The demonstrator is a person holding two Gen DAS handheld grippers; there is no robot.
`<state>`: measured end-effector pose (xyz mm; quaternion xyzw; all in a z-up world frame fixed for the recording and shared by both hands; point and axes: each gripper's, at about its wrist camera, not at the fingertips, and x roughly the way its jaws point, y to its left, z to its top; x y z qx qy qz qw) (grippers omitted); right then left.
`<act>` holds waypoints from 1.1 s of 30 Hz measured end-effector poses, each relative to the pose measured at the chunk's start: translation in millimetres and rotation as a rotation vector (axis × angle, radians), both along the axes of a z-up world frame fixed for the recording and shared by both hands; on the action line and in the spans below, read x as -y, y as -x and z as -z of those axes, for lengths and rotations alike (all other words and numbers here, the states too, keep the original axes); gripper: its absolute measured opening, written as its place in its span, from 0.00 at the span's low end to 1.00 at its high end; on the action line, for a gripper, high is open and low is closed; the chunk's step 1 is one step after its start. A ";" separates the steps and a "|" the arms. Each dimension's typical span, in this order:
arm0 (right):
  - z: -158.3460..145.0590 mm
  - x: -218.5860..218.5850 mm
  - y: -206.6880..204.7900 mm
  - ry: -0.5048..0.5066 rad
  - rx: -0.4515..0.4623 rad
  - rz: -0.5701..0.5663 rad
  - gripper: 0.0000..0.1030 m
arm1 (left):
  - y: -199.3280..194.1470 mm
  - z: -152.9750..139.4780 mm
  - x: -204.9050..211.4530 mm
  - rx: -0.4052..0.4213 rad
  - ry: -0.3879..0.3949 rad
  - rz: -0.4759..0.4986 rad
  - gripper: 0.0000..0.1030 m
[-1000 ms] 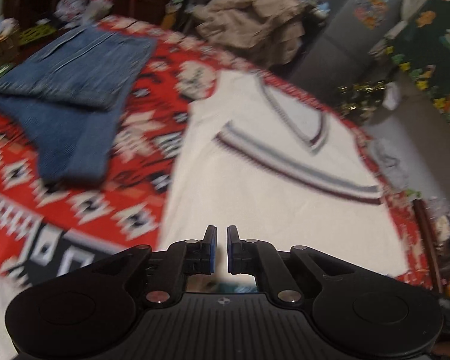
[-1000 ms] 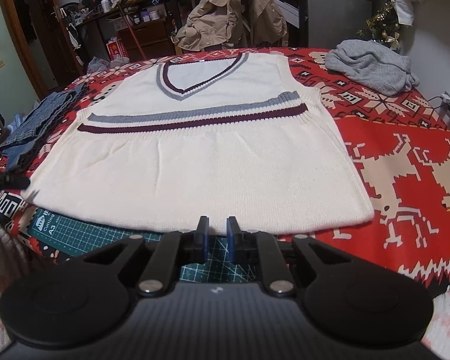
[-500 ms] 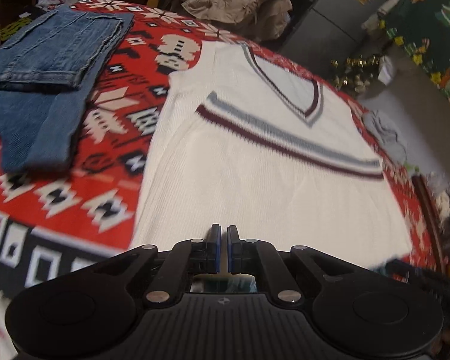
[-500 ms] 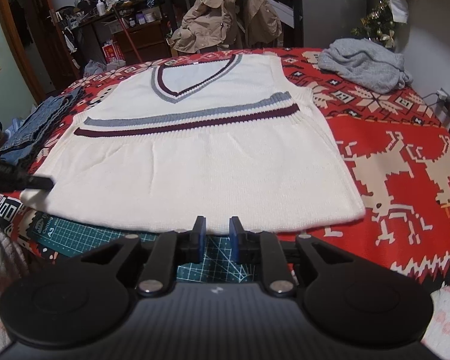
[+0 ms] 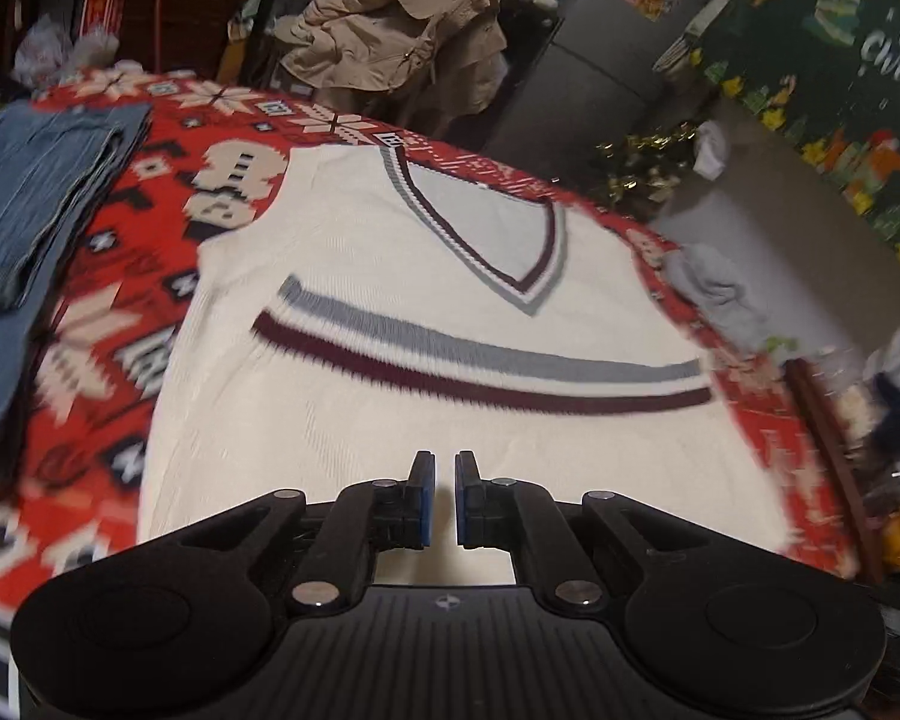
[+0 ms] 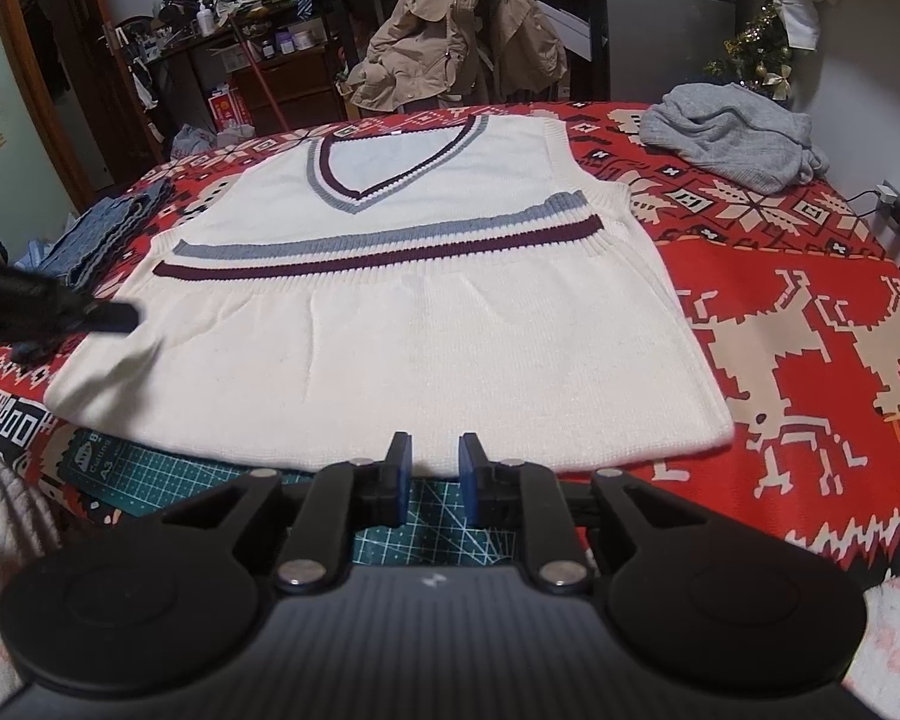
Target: Fold clothes
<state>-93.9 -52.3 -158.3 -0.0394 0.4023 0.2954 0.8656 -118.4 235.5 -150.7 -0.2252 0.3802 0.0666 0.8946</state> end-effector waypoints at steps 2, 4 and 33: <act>-1.0 -0.5 0.6 -0.001 0.004 0.002 0.18 | -9.5 9.2 2.2 -0.040 -0.026 -0.005 0.05; -2.1 -1.5 0.8 -0.002 0.008 0.002 0.18 | -8.4 11.5 2.8 -0.050 -0.033 -0.006 0.06; 13.6 -106.1 49.9 0.134 0.142 -0.363 0.16 | 58.1 8.7 52.5 -0.079 -0.137 0.183 0.06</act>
